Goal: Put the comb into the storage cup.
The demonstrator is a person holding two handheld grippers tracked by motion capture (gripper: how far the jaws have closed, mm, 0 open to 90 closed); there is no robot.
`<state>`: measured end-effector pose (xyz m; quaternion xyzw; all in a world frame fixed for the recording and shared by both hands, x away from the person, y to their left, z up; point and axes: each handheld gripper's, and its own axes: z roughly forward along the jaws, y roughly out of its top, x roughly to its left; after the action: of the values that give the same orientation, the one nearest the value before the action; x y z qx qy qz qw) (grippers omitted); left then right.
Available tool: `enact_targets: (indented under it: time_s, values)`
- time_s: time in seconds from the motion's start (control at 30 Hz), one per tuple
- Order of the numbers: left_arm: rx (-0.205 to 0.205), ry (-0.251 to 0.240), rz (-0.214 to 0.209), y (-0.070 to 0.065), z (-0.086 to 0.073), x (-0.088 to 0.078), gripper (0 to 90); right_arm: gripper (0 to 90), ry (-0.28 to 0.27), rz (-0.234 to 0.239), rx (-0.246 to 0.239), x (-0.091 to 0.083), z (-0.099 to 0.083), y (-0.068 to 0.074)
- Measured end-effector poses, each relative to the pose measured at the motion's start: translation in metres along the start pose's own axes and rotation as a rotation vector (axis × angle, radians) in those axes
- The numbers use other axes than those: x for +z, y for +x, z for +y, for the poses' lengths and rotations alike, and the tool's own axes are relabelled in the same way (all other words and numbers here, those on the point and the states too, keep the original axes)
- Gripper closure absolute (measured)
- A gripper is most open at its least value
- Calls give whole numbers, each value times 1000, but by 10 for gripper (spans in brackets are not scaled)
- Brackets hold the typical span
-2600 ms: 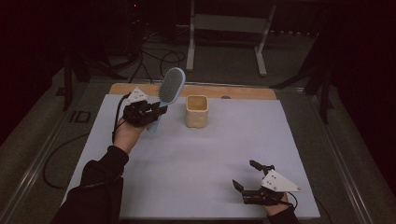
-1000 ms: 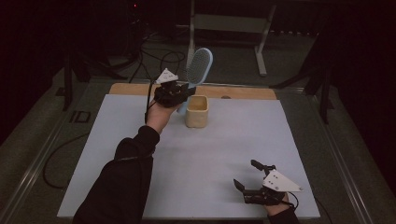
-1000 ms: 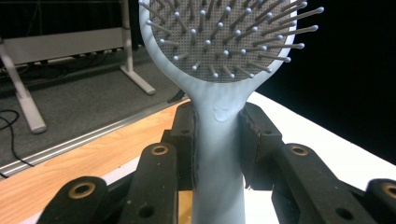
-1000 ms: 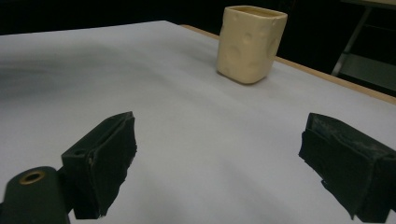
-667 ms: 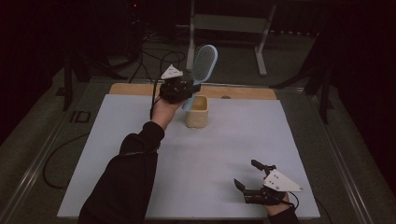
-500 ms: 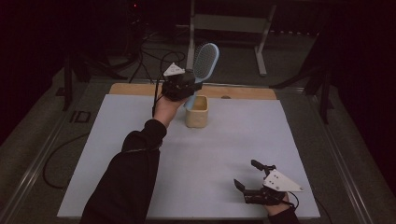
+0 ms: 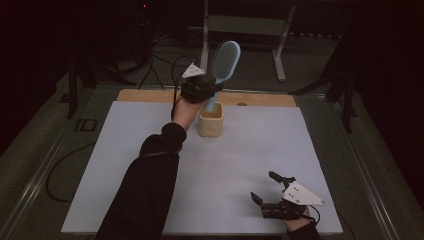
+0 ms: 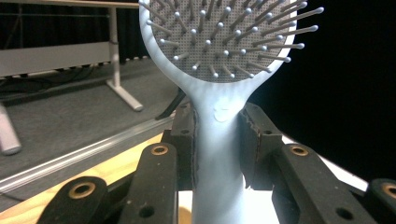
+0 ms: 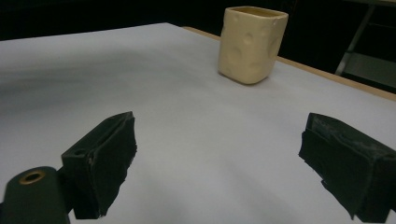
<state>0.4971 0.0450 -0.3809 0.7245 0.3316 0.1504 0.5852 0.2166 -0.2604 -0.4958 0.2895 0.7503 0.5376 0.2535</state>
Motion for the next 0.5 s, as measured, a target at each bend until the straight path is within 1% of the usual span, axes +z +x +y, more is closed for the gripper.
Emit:
enact_targets:
  time_s: [0.03, 0.1, 0.2, 0.27, 0.33, 0.37, 0.4, 0.43, 0.47, 0.5]
  values:
    - [-9, -5, -7, 1, -1, 2, 697, 101, -1, 2, 2, 0, 0, 0]
    - [-5, -9, -2, 3, -3, 5, 697, 100, -2, 5, 3, 0, 0, 0]
    - [9, 11, 15, 5, -6, 10, 697, 101, -4, 5, 2, 0, 0, 1]
    - [0, 7, 14, 8, -9, 12, 697, 101, -7, 6, 2, -1, 1, 0]
    - [-2, 14, 17, 10, -11, 14, 697, 101, -10, 5, -1, -1, 1, 0]
    - [2, 10, 21, 10, -13, 14, 697, 101, -9, 6, 2, -1, 1, 0]
    - [-3, 3, 20, 11, -14, 15, 697, 101, -8, 7, 5, -1, 0, 0]
    - [-7, -7, 10, 12, -16, 15, 697, 100, -7, 8, 5, -1, 0, 0]
    - [3, -12, 20, 12, -17, 16, 697, 100, -5, 9, 4, -1, 0, 0]
    - [7, -16, 20, 13, -19, 16, 697, 101, -6, 11, 6, -1, 0, 0]
